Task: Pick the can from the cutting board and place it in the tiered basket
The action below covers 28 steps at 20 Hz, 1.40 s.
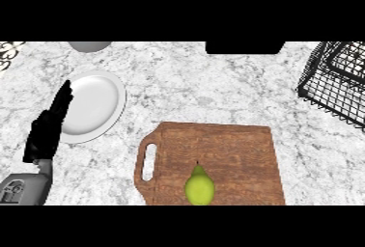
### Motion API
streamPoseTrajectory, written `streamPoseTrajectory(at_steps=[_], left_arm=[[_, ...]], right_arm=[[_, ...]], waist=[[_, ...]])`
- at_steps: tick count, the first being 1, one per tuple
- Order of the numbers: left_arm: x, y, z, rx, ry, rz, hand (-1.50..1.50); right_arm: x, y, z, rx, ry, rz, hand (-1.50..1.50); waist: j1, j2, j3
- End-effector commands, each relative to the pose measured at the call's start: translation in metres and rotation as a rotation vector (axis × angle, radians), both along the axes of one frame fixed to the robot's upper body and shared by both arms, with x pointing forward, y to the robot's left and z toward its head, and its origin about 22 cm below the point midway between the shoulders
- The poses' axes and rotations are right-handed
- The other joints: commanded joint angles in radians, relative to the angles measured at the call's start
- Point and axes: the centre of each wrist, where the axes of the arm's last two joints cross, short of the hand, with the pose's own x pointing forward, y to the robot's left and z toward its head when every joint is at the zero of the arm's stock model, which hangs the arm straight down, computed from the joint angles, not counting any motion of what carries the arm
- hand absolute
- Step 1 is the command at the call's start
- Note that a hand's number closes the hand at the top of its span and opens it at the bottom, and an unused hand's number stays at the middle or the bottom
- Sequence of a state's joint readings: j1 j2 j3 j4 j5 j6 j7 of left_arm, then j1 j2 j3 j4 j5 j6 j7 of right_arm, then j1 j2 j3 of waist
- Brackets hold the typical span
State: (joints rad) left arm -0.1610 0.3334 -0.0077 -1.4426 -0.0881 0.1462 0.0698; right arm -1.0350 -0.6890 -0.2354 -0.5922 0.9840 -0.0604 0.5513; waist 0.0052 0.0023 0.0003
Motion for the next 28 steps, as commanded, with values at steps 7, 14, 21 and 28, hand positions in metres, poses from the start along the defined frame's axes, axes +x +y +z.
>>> streamPoseTrajectory(at_steps=[7,14,21,28], left_arm=[[-0.010,-0.015,-0.004,0.003,-0.008,-0.020,0.00],[-0.006,0.004,0.002,0.010,0.005,0.003,0.00],[-0.005,0.001,0.016,0.010,0.014,0.013,0.00],[-0.016,0.019,0.000,0.008,0.018,0.042,0.00]], right_arm=[[-0.009,-0.012,-0.033,0.178,-0.184,-0.032,-1.50],[-0.031,-0.037,-0.008,0.118,-0.386,-0.036,-1.50],[-0.060,-0.040,0.038,0.199,-0.452,-0.188,-1.50],[-0.145,-0.084,0.036,0.316,-0.434,-0.193,-1.50]], waist=[[0.006,-0.001,0.000],[-0.004,-0.003,0.000],[-0.016,-0.011,-0.001],[-0.061,-0.020,-0.001]])
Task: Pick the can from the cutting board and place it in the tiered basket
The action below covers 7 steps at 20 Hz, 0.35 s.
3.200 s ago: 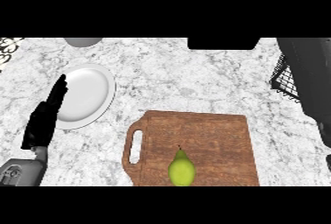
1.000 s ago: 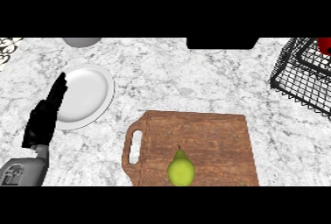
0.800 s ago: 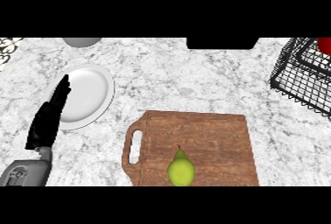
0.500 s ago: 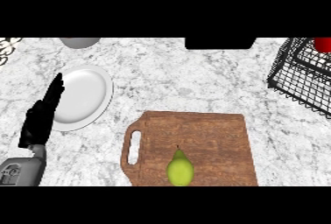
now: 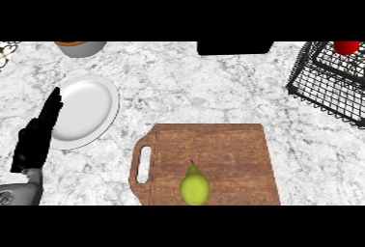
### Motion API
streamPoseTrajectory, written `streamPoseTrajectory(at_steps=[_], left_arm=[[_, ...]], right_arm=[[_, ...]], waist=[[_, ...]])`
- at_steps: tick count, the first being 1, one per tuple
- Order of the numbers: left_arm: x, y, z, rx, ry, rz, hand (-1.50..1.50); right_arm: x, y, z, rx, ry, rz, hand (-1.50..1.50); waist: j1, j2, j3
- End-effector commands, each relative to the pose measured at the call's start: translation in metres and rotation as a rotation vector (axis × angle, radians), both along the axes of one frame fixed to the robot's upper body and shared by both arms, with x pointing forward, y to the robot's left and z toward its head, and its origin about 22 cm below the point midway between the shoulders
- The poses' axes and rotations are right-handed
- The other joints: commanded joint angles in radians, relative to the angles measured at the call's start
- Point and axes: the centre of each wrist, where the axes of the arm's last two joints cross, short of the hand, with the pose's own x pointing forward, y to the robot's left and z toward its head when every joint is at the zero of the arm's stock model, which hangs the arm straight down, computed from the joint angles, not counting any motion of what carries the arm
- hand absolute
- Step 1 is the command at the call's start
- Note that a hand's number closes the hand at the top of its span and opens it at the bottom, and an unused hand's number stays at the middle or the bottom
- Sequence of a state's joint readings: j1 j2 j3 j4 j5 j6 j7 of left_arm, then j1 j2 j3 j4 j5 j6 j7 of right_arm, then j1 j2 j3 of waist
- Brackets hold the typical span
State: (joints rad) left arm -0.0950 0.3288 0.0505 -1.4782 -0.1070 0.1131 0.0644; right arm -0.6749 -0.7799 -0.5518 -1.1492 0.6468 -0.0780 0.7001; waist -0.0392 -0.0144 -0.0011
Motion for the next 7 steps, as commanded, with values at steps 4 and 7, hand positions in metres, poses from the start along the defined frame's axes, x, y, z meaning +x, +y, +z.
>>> streamPoseTrajectory(at_steps=[4,7], left_arm=[[-0.008,-0.007,-0.015,-0.002,-0.004,0.021,0.00],[0.002,-0.013,0.000,-0.015,0.005,0.013,0.00]], right_arm=[[-0.094,-0.027,-0.009,0.037,-0.061,0.021,-1.50],[-0.141,-0.047,-0.012,0.038,-0.127,0.038,-1.50]], waist=[[-0.012,0.001,0.001],[-0.027,0.000,0.002]])
